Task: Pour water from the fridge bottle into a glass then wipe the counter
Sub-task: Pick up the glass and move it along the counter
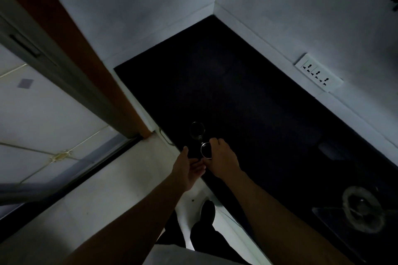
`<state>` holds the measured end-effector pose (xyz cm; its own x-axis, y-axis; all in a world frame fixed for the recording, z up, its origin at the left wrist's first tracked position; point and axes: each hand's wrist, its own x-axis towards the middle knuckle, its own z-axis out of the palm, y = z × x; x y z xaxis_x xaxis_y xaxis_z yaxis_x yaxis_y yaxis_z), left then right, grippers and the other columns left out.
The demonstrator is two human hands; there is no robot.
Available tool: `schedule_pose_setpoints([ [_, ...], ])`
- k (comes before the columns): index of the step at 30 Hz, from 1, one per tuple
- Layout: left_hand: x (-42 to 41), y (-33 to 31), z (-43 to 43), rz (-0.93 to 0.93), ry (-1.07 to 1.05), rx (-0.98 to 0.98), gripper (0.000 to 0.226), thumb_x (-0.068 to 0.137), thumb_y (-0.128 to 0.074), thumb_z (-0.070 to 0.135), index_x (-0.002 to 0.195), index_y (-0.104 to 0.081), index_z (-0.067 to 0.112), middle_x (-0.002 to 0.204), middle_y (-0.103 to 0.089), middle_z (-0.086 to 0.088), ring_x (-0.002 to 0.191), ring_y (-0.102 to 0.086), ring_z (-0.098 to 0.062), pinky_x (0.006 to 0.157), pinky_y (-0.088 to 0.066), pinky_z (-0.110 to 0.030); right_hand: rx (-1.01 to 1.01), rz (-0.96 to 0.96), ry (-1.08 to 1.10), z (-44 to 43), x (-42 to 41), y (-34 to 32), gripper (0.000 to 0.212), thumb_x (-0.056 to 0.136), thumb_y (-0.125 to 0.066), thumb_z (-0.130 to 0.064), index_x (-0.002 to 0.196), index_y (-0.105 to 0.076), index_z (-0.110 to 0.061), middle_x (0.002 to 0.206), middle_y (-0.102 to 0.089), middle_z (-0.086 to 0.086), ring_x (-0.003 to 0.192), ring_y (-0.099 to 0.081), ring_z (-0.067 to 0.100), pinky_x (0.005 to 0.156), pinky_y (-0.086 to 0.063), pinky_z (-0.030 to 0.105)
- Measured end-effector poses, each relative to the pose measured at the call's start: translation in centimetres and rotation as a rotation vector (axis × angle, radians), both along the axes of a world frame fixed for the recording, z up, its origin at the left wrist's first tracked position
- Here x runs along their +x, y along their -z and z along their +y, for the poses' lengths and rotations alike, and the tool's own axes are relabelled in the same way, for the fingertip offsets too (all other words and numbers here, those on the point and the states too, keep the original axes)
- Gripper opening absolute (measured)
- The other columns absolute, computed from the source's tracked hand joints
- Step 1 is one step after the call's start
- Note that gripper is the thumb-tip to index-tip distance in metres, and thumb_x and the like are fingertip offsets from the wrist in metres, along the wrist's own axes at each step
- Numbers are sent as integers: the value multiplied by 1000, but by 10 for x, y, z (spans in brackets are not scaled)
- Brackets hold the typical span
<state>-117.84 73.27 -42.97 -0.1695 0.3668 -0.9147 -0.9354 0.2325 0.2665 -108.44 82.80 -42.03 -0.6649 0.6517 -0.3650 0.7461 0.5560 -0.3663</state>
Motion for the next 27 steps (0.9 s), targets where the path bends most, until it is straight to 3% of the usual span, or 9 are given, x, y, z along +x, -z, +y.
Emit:
schedule_pose_setpoints([
  [4, -1, 1, -4, -8, 48, -1, 73, 102, -46, 53, 134, -44, -13, 114, -63, -28, 103, -63, -35, 98, -47, -45, 22, -32, -14, 0, 1, -3, 71, 81, -73, -47, 135, -38, -17, 130, -48, 10, 119, -46, 26, 88, -49, 37],
  [7, -3, -6, -9, 19, 152, 7, 59, 102, -48, 51, 119, -52, -5, 117, -62, -25, 108, -61, -34, 101, -49, -45, 67, -34, -7, -4, 5, -14, 76, 80, -73, -50, 138, -37, -17, 130, -48, 11, 119, -45, 28, 95, -47, 39],
  [9, -5, -13, -16, 92, 259, 8, 49, 101, -53, 48, 111, -57, 0, 116, -64, -21, 103, -63, -30, 93, -54, -42, 94, -33, -8, -8, 10, -26, 71, 83, -70, -47, 138, -39, -17, 131, -49, 11, 120, -46, 29, 98, -45, 41],
  [11, -7, -27, -25, 278, 480, -4, 37, 101, -55, 41, 105, -60, 5, 108, -66, -15, 93, -63, -24, 80, -53, -35, 102, -50, -23, -15, 17, -38, 62, 86, -67, -43, 136, -42, -16, 131, -49, 11, 121, -45, 29, 99, -43, 41],
  [14, -15, -42, -36, 814, 944, -18, 28, 98, -61, 34, 104, -63, 6, 96, -61, -10, 83, -55, -18, 77, -45, -30, 108, -94, -19, -28, 32, -62, 52, 87, -66, -43, 128, -46, -17, 129, -51, 11, 120, -46, 28, 99, -42, 41],
  [16, -19, -56, -42, 1144, 1172, 40, 33, 95, -65, 34, 111, -63, 5, 99, -60, -3, 87, -52, -12, 75, -40, -24, 123, -137, -3, -39, 43, -77, 53, 86, -67, -45, 127, -45, -18, 130, -49, 11, 121, -45, 30, 100, -41, 42],
  [19, -13, -80, -48, 1484, 1349, 195, 37, 87, -74, 37, 117, -62, 17, 105, -56, 4, 100, -55, -14, 80, -41, -20, 175, -181, 43, -61, 65, -99, 58, 84, -66, -47, 130, -45, -18, 130, -47, 12, 122, -42, 31, 99, -39, 42],
  [23, 17, -116, -48, 1707, 1552, 224, 49, 84, -69, 47, 124, -58, 24, 124, -57, 0, 116, -54, -23, 97, -47, -35, 225, -187, 163, -88, 99, -122, 60, 84, -67, -46, 132, -46, -18, 130, -47, 12, 124, -40, 30, 102, -38, 42],
  [27, 67, -136, -46, 1743, 1795, 271, 55, 89, -61, 53, 136, -48, 27, 135, -49, 1, 128, -45, -22, 104, -41, -36, 215, -226, 276, -110, 141, -137, 62, 86, -64, -51, 134, -44, -18, 132, -46, 12, 126, -39, 30, 104, -37, 42],
])
